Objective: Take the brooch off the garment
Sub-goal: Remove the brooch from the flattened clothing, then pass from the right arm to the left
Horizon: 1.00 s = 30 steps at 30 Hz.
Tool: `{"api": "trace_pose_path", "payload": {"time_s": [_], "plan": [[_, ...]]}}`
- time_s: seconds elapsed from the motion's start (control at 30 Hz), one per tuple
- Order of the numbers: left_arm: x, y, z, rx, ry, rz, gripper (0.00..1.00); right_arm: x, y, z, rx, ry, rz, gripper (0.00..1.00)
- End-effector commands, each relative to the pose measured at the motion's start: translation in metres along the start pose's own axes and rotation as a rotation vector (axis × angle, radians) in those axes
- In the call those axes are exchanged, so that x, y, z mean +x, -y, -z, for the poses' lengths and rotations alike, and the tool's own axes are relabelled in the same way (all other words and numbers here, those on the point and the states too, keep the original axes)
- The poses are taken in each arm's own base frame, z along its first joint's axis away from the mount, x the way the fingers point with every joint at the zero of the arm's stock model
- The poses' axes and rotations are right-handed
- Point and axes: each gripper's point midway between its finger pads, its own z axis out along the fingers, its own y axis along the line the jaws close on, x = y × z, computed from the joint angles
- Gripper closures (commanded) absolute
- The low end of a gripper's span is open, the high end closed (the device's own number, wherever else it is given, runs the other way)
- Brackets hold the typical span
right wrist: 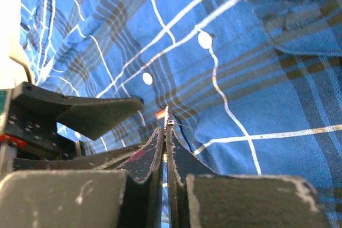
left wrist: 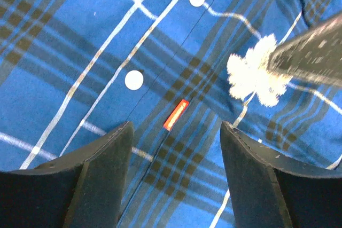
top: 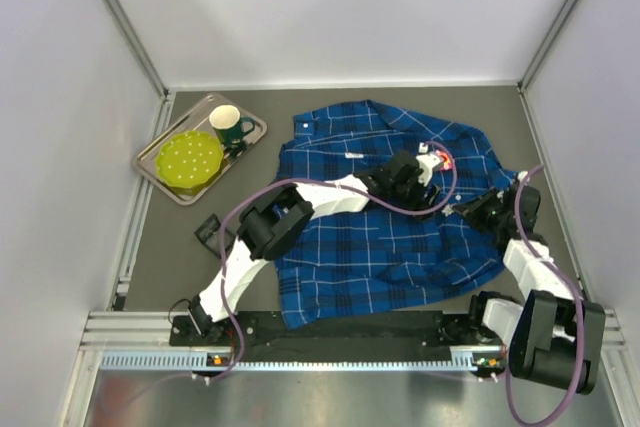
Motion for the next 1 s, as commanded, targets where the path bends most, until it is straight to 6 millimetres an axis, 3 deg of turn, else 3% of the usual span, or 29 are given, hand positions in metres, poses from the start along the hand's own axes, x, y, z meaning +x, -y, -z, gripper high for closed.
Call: {"api": "trace_pose_path", "payload": {"time_s": [0.0,0.03,0.07,0.1,0.17,0.23,0.27,0.33,0.4,0.43,0.47,0.63,0.8,0.97], "plan": [[-0.013,-0.007,0.032,-0.023,0.036,-0.028,0.28,-0.023,-0.019,0.012,-0.007,0.022,0.081,1.00],[-0.025,-0.001,0.042,-0.010,0.071,-0.036,0.28,-0.022,-0.021,0.013,-0.014,0.012,0.089,1.00],[-0.018,0.000,0.046,-0.008,0.058,-0.033,0.28,-0.023,-0.024,0.014,-0.018,0.010,0.090,1.00],[-0.030,0.007,0.050,0.019,0.107,-0.046,0.22,-0.020,-0.023,0.015,-0.009,-0.010,0.082,1.00],[-0.036,0.016,0.067,0.034,0.142,-0.048,0.21,-0.020,-0.029,0.017,-0.016,-0.025,0.083,1.00],[-0.059,0.029,0.088,0.066,0.236,-0.071,0.21,-0.011,-0.035,0.020,-0.030,-0.064,0.087,1.00],[-0.049,0.028,0.092,0.069,0.226,-0.068,0.21,-0.013,-0.042,0.022,-0.041,-0.066,0.096,1.00],[-0.060,0.036,0.110,0.065,0.274,-0.082,0.23,0.000,-0.053,0.027,-0.043,-0.106,0.125,1.00],[-0.049,0.041,0.118,0.039,0.272,-0.113,0.24,0.001,-0.066,0.032,-0.056,-0.112,0.153,1.00],[-0.059,0.050,0.132,0.039,0.319,-0.140,0.24,0.011,-0.071,0.034,-0.058,-0.137,0.166,1.00],[-0.048,0.048,0.134,0.016,0.309,-0.149,0.24,0.010,-0.079,0.040,-0.075,-0.123,0.179,1.00],[-0.043,0.086,0.166,0.001,0.370,-0.237,0.25,0.022,-0.097,0.055,-0.076,-0.115,0.211,1.00],[-0.046,0.100,0.179,-0.116,0.444,-0.331,0.31,0.039,-0.113,0.064,-0.072,-0.131,0.229,1.00],[-0.043,0.095,0.169,-0.281,0.431,-0.469,0.38,0.053,-0.122,0.071,-0.049,-0.154,0.139,1.00]]}}
